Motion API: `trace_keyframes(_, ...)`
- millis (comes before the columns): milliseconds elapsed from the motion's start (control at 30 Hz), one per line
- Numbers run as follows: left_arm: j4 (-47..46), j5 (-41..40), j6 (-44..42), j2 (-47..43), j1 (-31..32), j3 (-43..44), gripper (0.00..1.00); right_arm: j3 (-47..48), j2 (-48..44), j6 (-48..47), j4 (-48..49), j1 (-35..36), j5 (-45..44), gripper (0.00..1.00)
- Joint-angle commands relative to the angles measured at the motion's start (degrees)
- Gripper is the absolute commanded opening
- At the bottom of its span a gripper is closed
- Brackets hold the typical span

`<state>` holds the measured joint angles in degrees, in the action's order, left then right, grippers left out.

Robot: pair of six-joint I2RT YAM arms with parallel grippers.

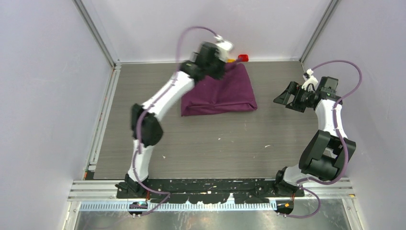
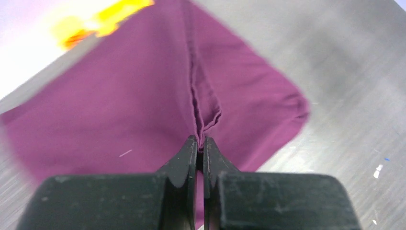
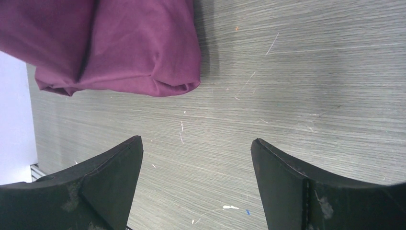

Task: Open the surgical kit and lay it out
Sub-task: Open the surgical kit at the center of the board.

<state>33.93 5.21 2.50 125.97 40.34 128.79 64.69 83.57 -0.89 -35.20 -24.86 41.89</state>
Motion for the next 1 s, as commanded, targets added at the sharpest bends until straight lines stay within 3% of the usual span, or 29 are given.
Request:
trace_keyframes(0, -3.61, -4.77, 2.10, -20.37, -15.67, -12.63, 0.00, 0.25, -1.64, 0.75, 1.10, -0.19, 2.11, 0.88)
trace_keyframes(233, -12.40, -13.05, -9.34, -48.95, -37.70, -48.90, 0.01, 1.10, -0.28, -1.24, -0.55, -0.10, 2.72, 0.88)
trace_keyframes(300, -16.40, -18.07, -14.70, -54.01, -42.97, -56.68, 0.38, 1.91, 0.75, -1.76, -1.46, 0.22, 2.70, 0.88)
trace_keyframes(333, -17.54, -21.22, -17.05, -55.59, -45.99, -59.86, 0.49, 2.38, 1.20, -1.95, -1.84, 0.48, 2.49, 0.88)
trace_keyframes(500, -21.47, -25.03, -21.52, -59.29, -57.98, -69.95, 0.94, 4.31, 2.57, -3.12, -2.37, 3.35, -0.21, 0.87)
trace_keyframes(533, -21.87, -25.06, -21.57, -59.22, -59.36, -70.98, 0.99, 4.88, 2.76, -3.45, -2.37, 4.75, -1.34, 0.88)
trace_keyframes(633, -21.88, -24.94, -21.40, -58.63, -61.02, -72.20, 1.00, 6.90, 3.01, -4.98, -1.66, 11.35, -6.42, 0.88)
trace_keyframes(767, -18.82, -20.35, -17.01, -58.24, -61.04, -69.83, 1.00, 11.25, 3.97, -9.10, 0.60, 25.27, -15.88, 0.88)
trace_keyframes(967, -9.76, 1.59, -5.10, -57.13, -61.01, -63.50, 1.00, 23.89, 13.51, -15.63, -0.57, 43.87, -25.71, 0.88)
